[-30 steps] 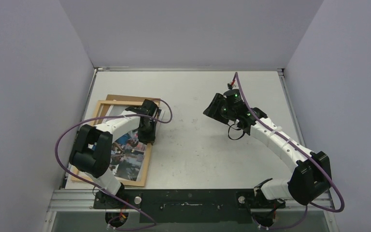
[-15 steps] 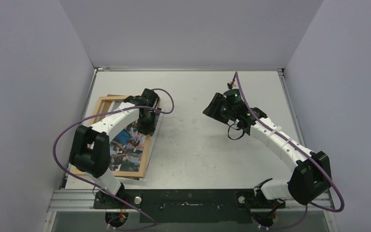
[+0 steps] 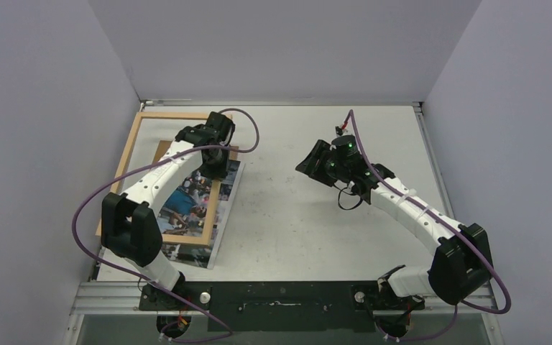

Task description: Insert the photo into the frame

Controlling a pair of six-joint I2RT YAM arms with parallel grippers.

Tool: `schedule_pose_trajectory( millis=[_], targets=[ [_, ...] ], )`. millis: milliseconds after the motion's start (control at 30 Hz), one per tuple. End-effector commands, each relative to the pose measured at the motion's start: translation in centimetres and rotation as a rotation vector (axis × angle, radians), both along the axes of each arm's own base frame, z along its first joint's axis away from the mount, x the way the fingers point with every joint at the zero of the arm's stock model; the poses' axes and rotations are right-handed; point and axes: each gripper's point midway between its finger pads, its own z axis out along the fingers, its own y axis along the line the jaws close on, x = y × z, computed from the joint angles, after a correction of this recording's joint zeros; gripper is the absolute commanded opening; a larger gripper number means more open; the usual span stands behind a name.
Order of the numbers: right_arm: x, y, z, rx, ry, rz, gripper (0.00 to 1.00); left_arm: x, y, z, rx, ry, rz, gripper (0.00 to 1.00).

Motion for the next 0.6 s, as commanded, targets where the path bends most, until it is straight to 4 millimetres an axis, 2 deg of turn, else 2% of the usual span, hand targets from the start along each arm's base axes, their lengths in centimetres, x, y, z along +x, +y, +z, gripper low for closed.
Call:
schedule_pose_trajectory(
  millis=[0, 200, 400, 467, 567],
  targets=[
    [0.3, 2.2, 1.7, 0.111, -0.049, 0.029, 0.52, 2.3, -0.4, 5.5, -0.045, -0.176, 0.007, 0.00],
    [-0.2, 3.0, 1.9, 0.175, -0.051, 0.036, 0.53, 4.0, -3.4, 7.7, -0.176, -0.224, -0.012, 0.00],
    [-0.5, 3.5, 2.9, 0.238, -0.081, 0.049, 0.57, 4.7, -8.1, 10.9, -0.367, -0.264, -0.053, 0.00],
    [-0.6, 4.0, 4.2, 0.273, -0.125, 0.072, 0.64, 4.9, -9.4, 12.1, -0.411, -0.282, -0.057, 0.00],
    [-1.1, 5.0, 7.2, 0.351, -0.237, 0.131, 0.74, 4.8, -11.4, 14.4, -0.487, -0.308, -0.090, 0.00]
  ],
)
